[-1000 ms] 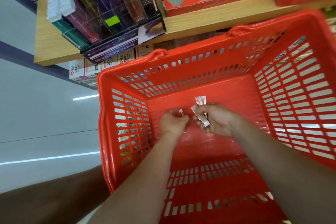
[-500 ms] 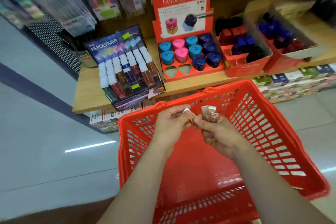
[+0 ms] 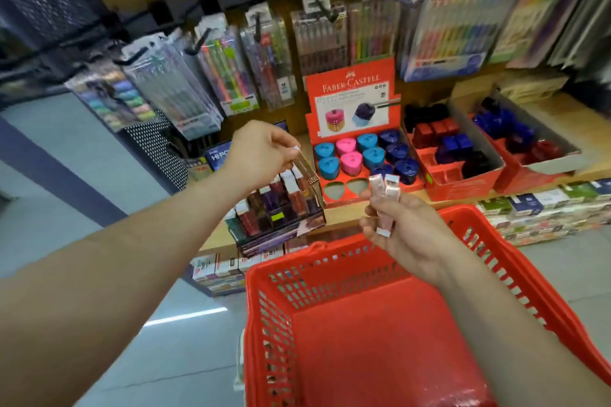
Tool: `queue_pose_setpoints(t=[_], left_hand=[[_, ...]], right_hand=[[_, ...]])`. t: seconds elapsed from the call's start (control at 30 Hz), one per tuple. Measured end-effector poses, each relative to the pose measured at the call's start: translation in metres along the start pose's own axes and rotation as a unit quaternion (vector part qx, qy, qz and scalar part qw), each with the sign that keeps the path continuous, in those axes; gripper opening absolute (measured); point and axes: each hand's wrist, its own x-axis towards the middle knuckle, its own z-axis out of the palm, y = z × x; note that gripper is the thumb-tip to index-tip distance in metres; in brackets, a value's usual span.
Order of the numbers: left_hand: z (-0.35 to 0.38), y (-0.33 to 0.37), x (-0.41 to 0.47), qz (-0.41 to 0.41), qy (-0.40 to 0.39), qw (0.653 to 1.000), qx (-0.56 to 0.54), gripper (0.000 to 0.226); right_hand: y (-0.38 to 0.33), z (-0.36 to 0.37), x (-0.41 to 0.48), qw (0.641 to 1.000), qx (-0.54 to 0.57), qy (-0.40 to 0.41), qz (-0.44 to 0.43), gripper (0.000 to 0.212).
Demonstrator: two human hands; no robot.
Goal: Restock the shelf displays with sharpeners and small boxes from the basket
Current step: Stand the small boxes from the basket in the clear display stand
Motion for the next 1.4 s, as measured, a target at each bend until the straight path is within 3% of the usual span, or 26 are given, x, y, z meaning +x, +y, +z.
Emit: queue_pose_setpoints(t=[0.07,0.43,0.7,0.9,1.0,1.2,1.4], left_hand=[[0.0,-0.008,0.012,0.012,0.004,0.998,0.064,0.003],[0.027,-0.029,0.041,0.065,-0.018,0.976,0.205,0.015],[0.018,-0.015,0.049,0.098,-0.07,0.949,0.29,0.009],[0.013,-0.011,0.048,0.121,-0.098,0.923,0.353,0.012],[0.019,-0.011,0.045,0.142,-0.114,0.91,0.373,0.011],[0.038,-0.015,0.037,0.176,-0.086,0.872,0.448,0.012],[0.045,-0.011,0.035,0.134,-0.066,0.88,0.451,0.01]], right_hand=[[-0.001,-0.001,0.005,1.0,0.004,0.004,-0.011,0.025],[0.008,-0.011,0.018,0.997,0.007,0.072,-0.01,0.002],[0.005,-0.009,0.022,0.995,0.049,0.09,-0.001,0.006],[0.008,-0.003,0.021,0.998,0.015,0.055,0.015,0.014],[0.012,-0.002,0.02,0.999,-0.021,0.042,0.012,0.006],[0.013,0.004,0.021,0.997,-0.065,0.029,0.003,0.024],[0.017,0.008,0.024,0.998,-0.063,0.016,0.007,0.008]])
